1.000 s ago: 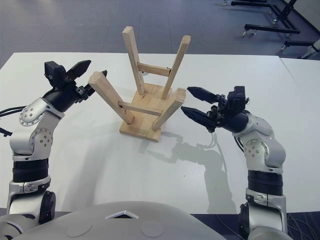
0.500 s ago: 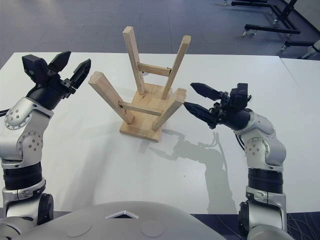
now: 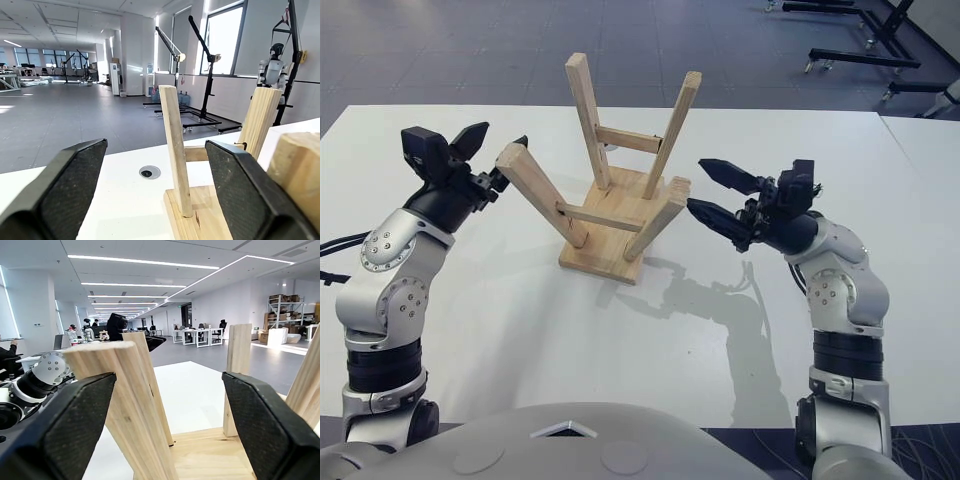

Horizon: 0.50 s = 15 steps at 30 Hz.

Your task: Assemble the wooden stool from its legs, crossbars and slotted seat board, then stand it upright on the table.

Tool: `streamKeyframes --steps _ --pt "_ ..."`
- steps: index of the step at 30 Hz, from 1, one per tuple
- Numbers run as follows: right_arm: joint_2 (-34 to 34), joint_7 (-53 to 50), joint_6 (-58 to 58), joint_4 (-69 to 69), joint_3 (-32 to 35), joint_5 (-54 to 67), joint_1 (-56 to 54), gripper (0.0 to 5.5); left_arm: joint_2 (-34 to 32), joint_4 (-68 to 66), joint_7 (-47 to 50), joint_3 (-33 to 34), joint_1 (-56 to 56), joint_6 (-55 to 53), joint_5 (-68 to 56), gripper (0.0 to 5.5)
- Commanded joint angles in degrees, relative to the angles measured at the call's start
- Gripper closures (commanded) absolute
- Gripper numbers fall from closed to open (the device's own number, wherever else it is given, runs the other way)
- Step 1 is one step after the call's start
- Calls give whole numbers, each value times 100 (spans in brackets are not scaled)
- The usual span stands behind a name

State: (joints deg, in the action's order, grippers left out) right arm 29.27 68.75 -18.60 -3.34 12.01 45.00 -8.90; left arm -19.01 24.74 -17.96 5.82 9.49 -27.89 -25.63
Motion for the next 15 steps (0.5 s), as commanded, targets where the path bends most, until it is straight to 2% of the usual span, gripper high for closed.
streamKeyframes --steps 1,9,15 --pt "-75 33 19 36 -206 -108 -235 160 -92 3 -183 -363 150 -69 170 190" --pt "-158 68 103 220 -398 -264 -419 160 -465 16 -757 -1006 236 105 613 190" --pt "-135 140 126 363 -438 -348 -518 160 -314 -73 -806 -1342 569 90 857 190"
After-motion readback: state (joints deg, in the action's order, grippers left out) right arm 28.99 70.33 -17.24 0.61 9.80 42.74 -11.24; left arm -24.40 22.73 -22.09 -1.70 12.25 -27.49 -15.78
